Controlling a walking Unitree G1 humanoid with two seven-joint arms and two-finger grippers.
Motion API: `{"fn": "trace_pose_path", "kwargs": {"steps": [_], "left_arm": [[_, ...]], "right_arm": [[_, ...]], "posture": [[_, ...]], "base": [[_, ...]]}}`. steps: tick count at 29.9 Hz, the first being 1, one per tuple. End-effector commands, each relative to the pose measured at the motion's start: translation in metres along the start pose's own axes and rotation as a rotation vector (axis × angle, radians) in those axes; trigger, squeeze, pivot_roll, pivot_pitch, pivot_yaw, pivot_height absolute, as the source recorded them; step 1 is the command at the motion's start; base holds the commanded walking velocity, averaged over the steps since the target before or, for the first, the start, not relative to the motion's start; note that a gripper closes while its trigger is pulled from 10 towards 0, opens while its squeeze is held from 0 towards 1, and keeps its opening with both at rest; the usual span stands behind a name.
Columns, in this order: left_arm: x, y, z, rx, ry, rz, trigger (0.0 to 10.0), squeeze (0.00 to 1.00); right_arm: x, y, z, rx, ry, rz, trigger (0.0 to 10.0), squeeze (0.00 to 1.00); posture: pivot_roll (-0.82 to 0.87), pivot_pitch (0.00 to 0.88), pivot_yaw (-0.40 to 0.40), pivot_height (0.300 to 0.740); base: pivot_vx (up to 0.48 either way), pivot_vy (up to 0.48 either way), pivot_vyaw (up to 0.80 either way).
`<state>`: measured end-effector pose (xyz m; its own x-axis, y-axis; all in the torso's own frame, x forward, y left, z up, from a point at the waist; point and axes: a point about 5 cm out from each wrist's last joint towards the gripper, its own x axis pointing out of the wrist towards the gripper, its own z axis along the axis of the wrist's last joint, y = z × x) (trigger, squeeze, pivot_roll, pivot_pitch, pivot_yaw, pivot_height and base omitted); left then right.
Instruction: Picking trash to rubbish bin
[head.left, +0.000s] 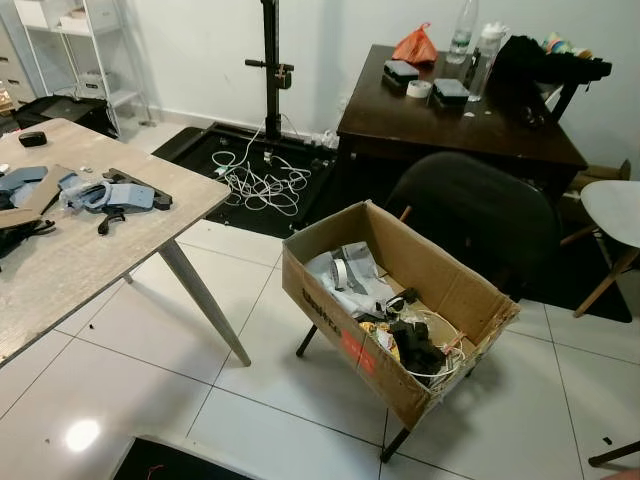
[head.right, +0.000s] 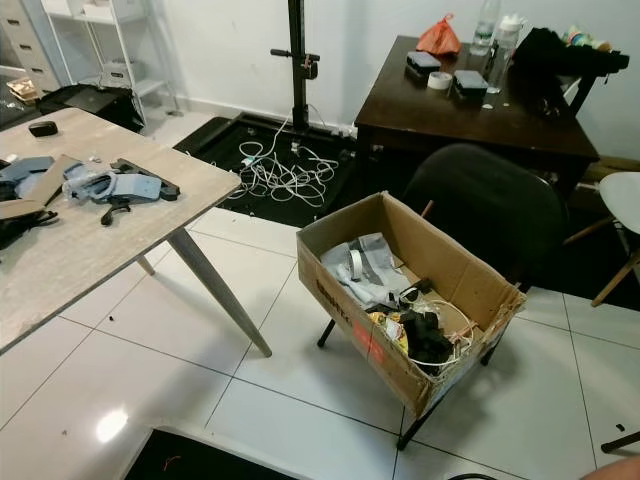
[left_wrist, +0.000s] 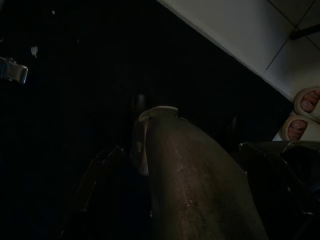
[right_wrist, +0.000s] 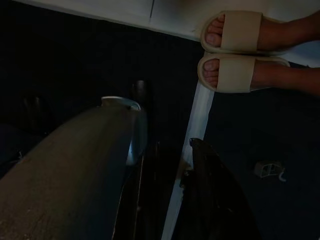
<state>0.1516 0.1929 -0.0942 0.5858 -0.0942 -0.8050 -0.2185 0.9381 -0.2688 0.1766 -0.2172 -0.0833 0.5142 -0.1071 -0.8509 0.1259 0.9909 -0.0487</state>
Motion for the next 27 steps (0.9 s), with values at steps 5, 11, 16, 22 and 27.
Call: {"fn": "trace_pose_path", "kwargs": {"steps": [5, 11, 16, 22, 27], "left_arm": [[-0.0052, 0.0094, -0.0144, -0.016, 0.052, 0.036, 10.0, 0.0], [-0.0057, 0.0109, -0.0146, -0.019, 0.05, 0.041, 10.0, 0.0], [-0.0063, 0.0127, -0.0145, -0.022, 0.048, 0.046, 10.0, 0.0], [-0.0077, 0.0168, -0.0138, -0.029, 0.043, 0.057, 10.0, 0.0], [-0.0081, 0.0183, -0.0133, -0.03, 0.041, 0.063, 10.0, 0.0]], "right_arm": [[-0.0014, -0.0012, -0.013, -0.049, 0.052, -0.018, 10.0, 0.0], [-0.0012, -0.0005, -0.0121, -0.062, 0.051, -0.018, 10.0, 0.0], [-0.0009, 0.0002, -0.0105, -0.066, 0.047, -0.017, 10.0, 0.0], [-0.0002, 0.0017, -0.0063, -0.091, 0.038, -0.018, 10.0, 0.0], [-0.0001, 0.0027, -0.0057, -0.106, 0.038, -0.016, 10.0, 0.0]], "posture": [[-0.05, 0.162, 0.007, 0.74], [-0.05, 0.16, 0.004, 0.74], [-0.04, 0.157, 0.002, 0.74], [-0.03, 0.151, 0.0, 0.74], [-0.03, 0.149, 0.0, 0.74]], "base": [[0.0, 0.0, 0.0], [0.0, 0.0, 0.0], [0.0, 0.0, 0.0], [0.0, 0.0, 0.0], [0.0, 0.0, 0.0]]}}
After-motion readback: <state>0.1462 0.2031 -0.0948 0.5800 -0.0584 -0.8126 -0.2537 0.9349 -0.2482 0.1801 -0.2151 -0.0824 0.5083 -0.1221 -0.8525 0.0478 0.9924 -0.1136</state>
